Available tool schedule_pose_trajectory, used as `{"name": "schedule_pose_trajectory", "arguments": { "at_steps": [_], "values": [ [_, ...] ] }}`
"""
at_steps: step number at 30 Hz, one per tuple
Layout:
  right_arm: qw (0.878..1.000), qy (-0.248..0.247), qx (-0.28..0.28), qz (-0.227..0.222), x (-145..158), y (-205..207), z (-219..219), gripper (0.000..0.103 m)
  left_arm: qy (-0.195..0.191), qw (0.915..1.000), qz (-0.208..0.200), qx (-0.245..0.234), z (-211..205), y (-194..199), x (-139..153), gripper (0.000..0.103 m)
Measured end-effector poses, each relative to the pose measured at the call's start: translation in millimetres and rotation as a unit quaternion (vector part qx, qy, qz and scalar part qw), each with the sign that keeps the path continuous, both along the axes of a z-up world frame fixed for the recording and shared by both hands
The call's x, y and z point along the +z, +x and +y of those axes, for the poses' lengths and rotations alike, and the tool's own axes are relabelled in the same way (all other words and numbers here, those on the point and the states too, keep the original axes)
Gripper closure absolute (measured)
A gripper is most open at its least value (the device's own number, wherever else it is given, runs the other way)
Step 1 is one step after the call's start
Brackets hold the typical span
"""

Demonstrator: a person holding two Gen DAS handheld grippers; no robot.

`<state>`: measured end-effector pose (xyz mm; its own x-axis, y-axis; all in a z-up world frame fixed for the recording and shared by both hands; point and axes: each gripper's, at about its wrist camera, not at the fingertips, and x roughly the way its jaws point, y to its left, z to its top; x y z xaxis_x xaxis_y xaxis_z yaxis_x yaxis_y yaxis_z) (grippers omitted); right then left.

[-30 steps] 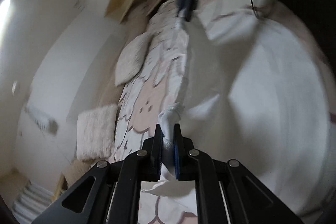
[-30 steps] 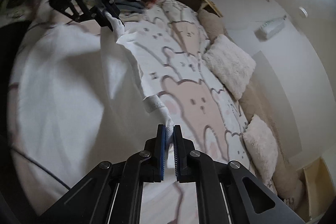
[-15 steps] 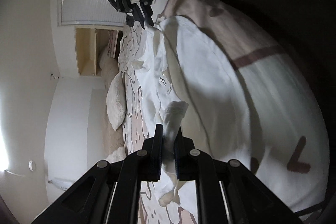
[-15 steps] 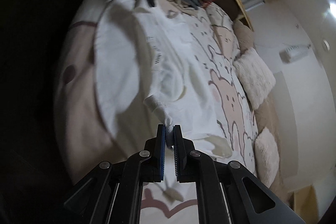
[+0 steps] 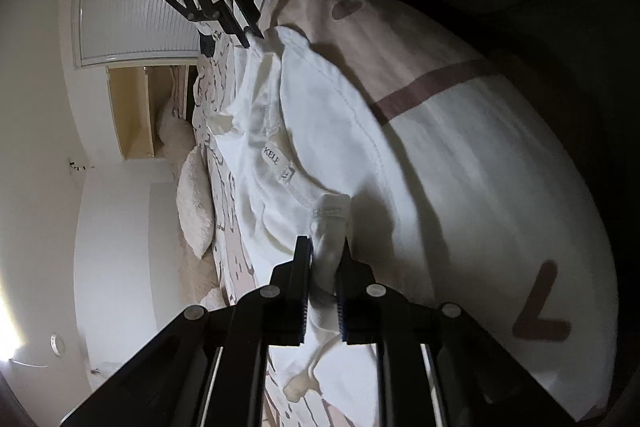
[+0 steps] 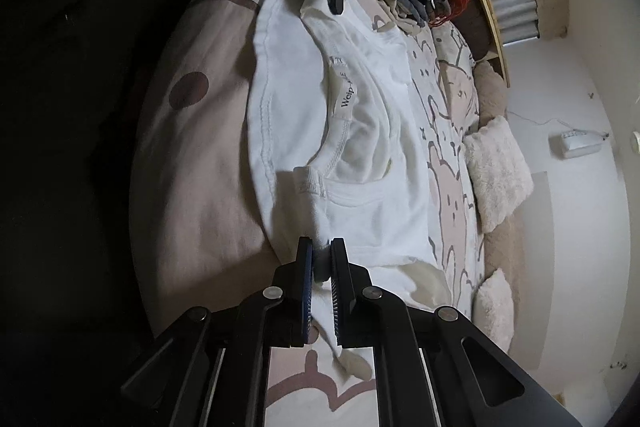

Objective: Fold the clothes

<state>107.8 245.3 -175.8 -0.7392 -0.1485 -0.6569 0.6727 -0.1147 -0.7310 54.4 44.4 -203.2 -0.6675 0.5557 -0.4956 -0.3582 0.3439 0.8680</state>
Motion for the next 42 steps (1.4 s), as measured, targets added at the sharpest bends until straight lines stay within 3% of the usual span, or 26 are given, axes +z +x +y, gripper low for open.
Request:
{"name": "schedule_pose_trajectory", "arguments": {
  "at_steps": [4,8,9,11,12,22,27,29,30,31,32,35,39,42],
  "values": [
    [1.0,0.003,-0.012,0.008,1.9,0.9,-3.1,0.095,0.014,0.9998,0.004,0.014,7.4,2.4,2.6,0.062],
    [1.0,0.006,-0.024,0.015,3.8,1.7,-6.1,0.089,0.028,0.9988,0.006,0.04,10.2,1.2,7.7,0.052],
    [0.999,0.006,-0.027,0.017,4.3,2.0,-6.9,0.083,0.028,0.9985,0.005,0.047,10.1,1.7,8.0,0.052],
    [0.999,0.008,-0.028,0.019,4.9,2.9,-10.1,0.044,0.024,0.9979,0.004,0.059,7.7,9.0,8.1,0.052],
    [0.999,0.009,-0.029,0.019,5.2,3.4,-11.8,0.041,0.024,0.9975,-0.001,0.067,9.0,9.8,8.0,0.052],
    [0.999,0.014,-0.036,0.027,7.0,3.0,-31.4,0.041,0.039,0.9878,-0.046,0.143,41.5,10.9,12.7,0.052],
    [0.998,0.017,-0.041,0.035,0.8,-4.9,-42.5,0.043,0.034,0.9836,-0.057,0.168,48.1,17.0,3.1,0.053],
    [0.998,0.027,-0.048,0.033,-5.4,-10.2,-44.3,0.055,0.035,0.9776,-0.082,0.191,47.4,14.3,2.6,0.072],
    [0.998,0.033,-0.055,0.029,-9.0,-13.8,-44.7,0.059,0.035,0.9735,-0.097,0.204,49.0,11.0,3.3,0.089],
    [0.997,0.04,-0.061,0.025,-12.6,-17.4,-45.1,0.067,0.035,0.9705,-0.106,0.214,50.8,8.2,3.6,0.092],
    [0.997,0.044,-0.066,0.02,-15.6,-20.2,-44.8,0.08,0.04,0.9692,-0.112,0.216,48.5,9.7,5.5,0.093],
    [0.996,0.04,-0.073,0.006,-13.4,-22.4,-42.9,0.096,0.056,0.9657,-0.129,0.218,41.6,14.7,15.2,0.095],
    [0.996,0.01,-0.084,-0.008,7.4,-18.4,-37.9,0.097,0.052,0.9659,-0.139,0.212,30.8,26.6,14.9,0.095],
    [0.996,0.017,-0.086,-0.027,0.0,-14.2,-34.9,0.097,0.037,0.968,-0.138,0.206,26.4,31.9,2.5,0.095]
  ]
}}
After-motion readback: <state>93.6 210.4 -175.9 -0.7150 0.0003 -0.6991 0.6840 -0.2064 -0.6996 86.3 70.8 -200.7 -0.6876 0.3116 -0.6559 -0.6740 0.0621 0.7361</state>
